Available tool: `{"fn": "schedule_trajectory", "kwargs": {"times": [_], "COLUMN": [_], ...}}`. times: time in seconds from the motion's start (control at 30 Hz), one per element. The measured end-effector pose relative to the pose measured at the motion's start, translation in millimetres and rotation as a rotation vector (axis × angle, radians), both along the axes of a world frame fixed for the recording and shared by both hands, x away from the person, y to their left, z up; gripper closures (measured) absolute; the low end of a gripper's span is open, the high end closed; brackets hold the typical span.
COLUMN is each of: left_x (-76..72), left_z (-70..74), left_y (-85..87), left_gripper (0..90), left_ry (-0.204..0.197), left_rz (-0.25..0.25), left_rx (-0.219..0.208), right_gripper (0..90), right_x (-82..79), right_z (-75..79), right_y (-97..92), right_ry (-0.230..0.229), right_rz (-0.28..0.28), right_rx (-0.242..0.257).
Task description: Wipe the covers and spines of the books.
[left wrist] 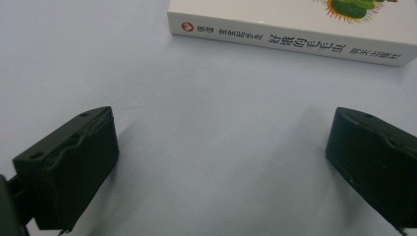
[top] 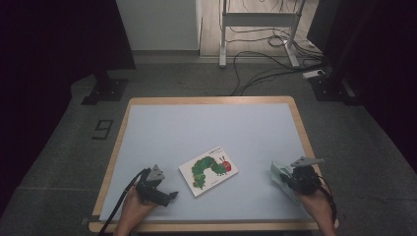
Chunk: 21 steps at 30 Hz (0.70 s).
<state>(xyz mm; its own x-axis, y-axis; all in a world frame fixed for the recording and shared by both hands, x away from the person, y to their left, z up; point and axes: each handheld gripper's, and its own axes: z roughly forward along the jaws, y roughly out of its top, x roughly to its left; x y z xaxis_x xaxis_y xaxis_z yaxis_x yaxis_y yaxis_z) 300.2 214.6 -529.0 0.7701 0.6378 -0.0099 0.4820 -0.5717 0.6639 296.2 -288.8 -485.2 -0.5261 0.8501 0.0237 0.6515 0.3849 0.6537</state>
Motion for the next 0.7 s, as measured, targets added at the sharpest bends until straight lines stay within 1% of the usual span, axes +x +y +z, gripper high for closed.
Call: {"fn": "schedule_trajectory", "kwargs": {"times": [0.27, 0.57, 0.7], "left_x": [0.0, 0.0, 0.1], "left_z": [0.0, -0.1, 0.0], "left_y": [0.0, 0.0, 0.1], "left_gripper": [0.0, 0.0, 0.0], "left_ry": [0.000, 0.001, 0.001], "left_rz": [0.000, 0.000, -0.001], "left_rx": [0.000, -0.001, 0.001], "right_gripper": [77.6, 77.5, 77.2], "right_x": [3.7, 10.3, 14.4], "right_z": [16.7, 30.5, 35.6], "right_y": [12.0, 30.2, 38.8], "right_ry": [-0.042, -0.075, -0.080], "right_rz": [0.035, 0.079, 0.105], "right_rx": [0.009, 0.021, 0.032]}}
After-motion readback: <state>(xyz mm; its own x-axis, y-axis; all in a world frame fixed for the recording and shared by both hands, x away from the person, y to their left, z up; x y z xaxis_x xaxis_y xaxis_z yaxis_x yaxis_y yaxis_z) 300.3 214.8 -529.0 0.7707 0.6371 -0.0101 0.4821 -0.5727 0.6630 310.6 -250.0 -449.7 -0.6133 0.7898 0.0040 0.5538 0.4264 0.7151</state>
